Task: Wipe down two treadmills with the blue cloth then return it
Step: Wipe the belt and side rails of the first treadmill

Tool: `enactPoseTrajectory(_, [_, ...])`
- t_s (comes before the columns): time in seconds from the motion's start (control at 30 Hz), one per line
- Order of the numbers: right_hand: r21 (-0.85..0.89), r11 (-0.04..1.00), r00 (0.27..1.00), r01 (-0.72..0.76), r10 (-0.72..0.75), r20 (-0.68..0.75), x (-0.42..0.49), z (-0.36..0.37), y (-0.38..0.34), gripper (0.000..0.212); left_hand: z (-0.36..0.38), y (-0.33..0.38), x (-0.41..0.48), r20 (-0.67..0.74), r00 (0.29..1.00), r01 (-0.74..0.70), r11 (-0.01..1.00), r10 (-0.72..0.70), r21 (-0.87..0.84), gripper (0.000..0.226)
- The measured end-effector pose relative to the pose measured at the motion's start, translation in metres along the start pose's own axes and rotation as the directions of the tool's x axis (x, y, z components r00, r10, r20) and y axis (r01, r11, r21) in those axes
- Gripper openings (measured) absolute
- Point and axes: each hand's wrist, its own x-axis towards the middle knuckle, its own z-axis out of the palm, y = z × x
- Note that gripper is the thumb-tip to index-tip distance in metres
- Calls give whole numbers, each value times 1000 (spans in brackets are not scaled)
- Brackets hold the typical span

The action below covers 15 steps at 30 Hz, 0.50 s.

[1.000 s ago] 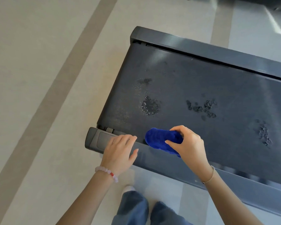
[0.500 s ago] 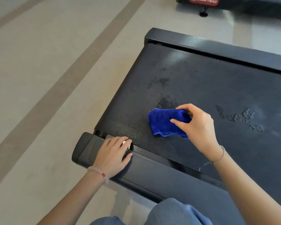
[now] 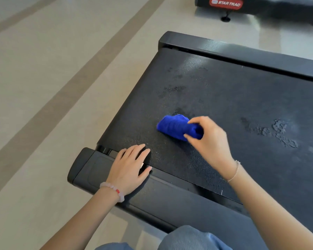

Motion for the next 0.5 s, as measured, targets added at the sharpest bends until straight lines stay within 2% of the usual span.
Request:
enactPoseTrajectory(0.07, [-32, 999, 992, -6, 10, 126, -19, 16, 12, 32, 3, -1, 0, 7, 1000, 1, 1000, -1, -6, 54])
enactPoseTrajectory(0.13, [-31, 1000, 983, 5, 1, 186, -34, 23, 19, 34, 5, -2, -1, 11, 1000, 0, 1000, 0, -3, 54])
enactPoseTrajectory(0.23, [-12, 1000, 977, 17, -14, 214, -39, 23, 20, 34, 7, -1, -1, 17, 1000, 4, 1000, -4, 2, 54])
enactPoseTrajectory(0.33, [-9, 1000, 988, 23, -21, 156, -33, 23, 12, 29, 7, 0, 0, 15, 1000, 2, 1000, -2, 4, 54])
enactPoseTrajectory(0.4, [-82, 993, 988, 86, -74, 136, -28, 28, 9, 38, 6, 3, 1, 18, 1000, 1, 1000, -2, 4, 54])
enactPoseTrajectory(0.5, [-172, 964, 952, 201, -152, 264, -25, 43, 15, 61, 7, 6, 5, 17, 1000, -5, 1000, 5, -7, 55])
